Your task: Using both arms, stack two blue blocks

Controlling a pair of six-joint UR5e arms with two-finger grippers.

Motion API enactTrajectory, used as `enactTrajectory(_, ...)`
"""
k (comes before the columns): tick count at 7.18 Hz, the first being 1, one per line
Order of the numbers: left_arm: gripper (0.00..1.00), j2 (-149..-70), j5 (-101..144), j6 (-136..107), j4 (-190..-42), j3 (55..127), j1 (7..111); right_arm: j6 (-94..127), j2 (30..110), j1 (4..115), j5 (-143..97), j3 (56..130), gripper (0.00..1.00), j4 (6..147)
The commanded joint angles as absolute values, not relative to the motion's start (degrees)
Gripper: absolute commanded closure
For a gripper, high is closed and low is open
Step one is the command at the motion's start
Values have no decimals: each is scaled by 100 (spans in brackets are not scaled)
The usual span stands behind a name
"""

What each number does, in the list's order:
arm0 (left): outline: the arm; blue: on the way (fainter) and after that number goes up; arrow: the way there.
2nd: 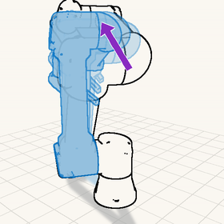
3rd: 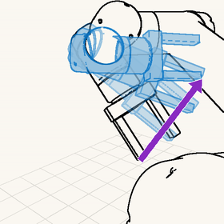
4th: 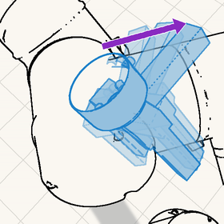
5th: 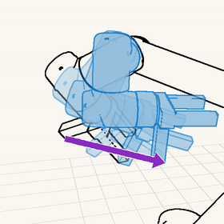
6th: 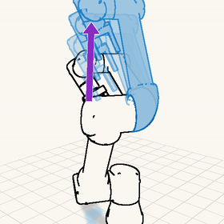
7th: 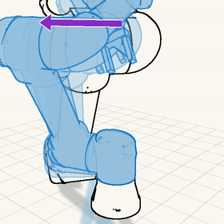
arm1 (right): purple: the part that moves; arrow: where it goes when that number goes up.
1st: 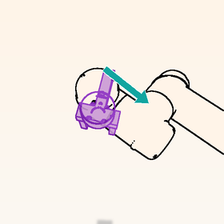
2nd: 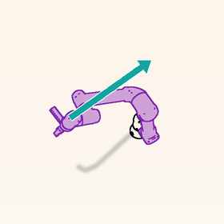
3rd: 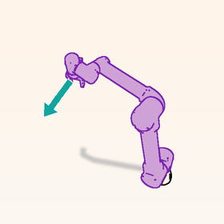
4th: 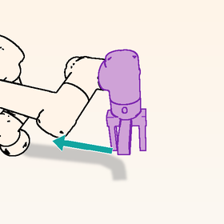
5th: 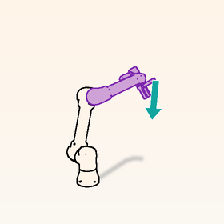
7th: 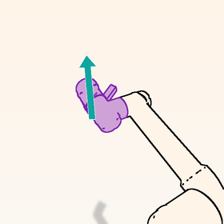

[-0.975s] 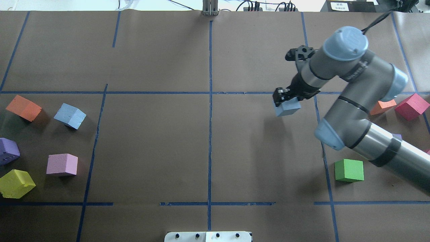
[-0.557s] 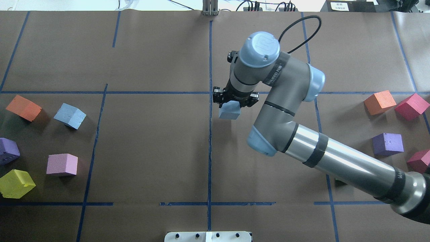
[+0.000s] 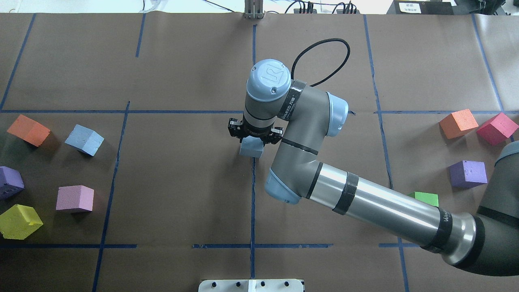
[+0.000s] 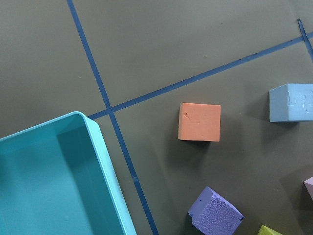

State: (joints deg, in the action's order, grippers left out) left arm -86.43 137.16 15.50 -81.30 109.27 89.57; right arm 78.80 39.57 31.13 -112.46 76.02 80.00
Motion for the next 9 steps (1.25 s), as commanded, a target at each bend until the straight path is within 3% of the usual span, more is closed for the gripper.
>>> enactTrajectory(1, 0, -8640, 13737, 1529, -8130, 10916, 8956, 7919, 3920, 3024, -11162, 7550, 81, 8007)
enactTrajectory(2, 0, -8640, 13737, 1529, -8121, 10899, 8956, 7849, 3929, 2989, -11145, 7550, 58, 8016)
enactTrajectory(5, 0, -8648, 13746, 1529, -8139, 10863, 8947, 7603, 3946, 2979, -10995, 7550, 55, 8051)
enactTrajectory(6, 0, -8648, 13755, 1538, -8139, 10863, 8939, 7603, 3946, 2979, -10986, 7559, 36, 8051)
enactTrajectory(7, 0, -8648, 13755, 1355, -8130, 10872, 8930, 7594, 3946, 2979, -10978, 7567, 29, 8051)
enactTrajectory(9, 0, -8710, 13921, 871, -8156, 10881, 8642, 7550, 3955, 2988, -10978, 7663, 0, 8234)
